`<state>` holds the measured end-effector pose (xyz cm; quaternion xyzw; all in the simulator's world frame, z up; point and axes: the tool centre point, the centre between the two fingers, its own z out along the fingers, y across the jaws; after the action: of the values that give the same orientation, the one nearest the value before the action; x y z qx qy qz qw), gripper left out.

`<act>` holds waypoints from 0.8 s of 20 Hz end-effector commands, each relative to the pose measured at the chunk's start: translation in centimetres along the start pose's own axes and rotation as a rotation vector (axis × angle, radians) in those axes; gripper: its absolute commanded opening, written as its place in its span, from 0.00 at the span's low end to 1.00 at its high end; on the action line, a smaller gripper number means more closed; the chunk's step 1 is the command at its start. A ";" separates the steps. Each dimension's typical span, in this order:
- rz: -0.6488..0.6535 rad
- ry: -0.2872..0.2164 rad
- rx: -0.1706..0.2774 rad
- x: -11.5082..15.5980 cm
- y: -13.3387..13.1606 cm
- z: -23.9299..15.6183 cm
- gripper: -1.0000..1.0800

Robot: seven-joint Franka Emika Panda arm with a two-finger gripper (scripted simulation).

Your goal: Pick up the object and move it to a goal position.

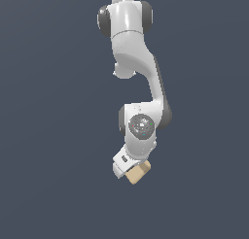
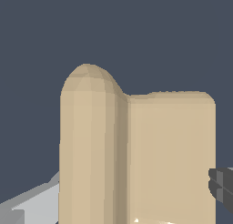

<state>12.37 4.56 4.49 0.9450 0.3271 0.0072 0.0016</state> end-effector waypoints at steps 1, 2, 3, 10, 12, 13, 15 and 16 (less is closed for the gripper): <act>-0.002 -0.013 0.008 -0.4 -0.1 1.2 0.96; -0.002 -0.013 0.008 -0.4 -0.1 1.2 0.96; -0.002 -0.013 0.008 -0.4 -0.1 1.2 0.00; -0.002 -0.013 0.008 -0.4 -0.1 1.2 0.00; -0.002 -0.013 0.008 -0.4 -0.1 1.2 0.00; -0.002 0.006 -0.006 0.2 0.4 -0.3 0.00; -0.002 0.006 -0.006 0.1 0.4 -0.3 0.00; -0.002 0.006 -0.006 0.1 0.3 -0.3 0.00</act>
<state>12.90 4.34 5.27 0.9446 0.3279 0.0141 0.0048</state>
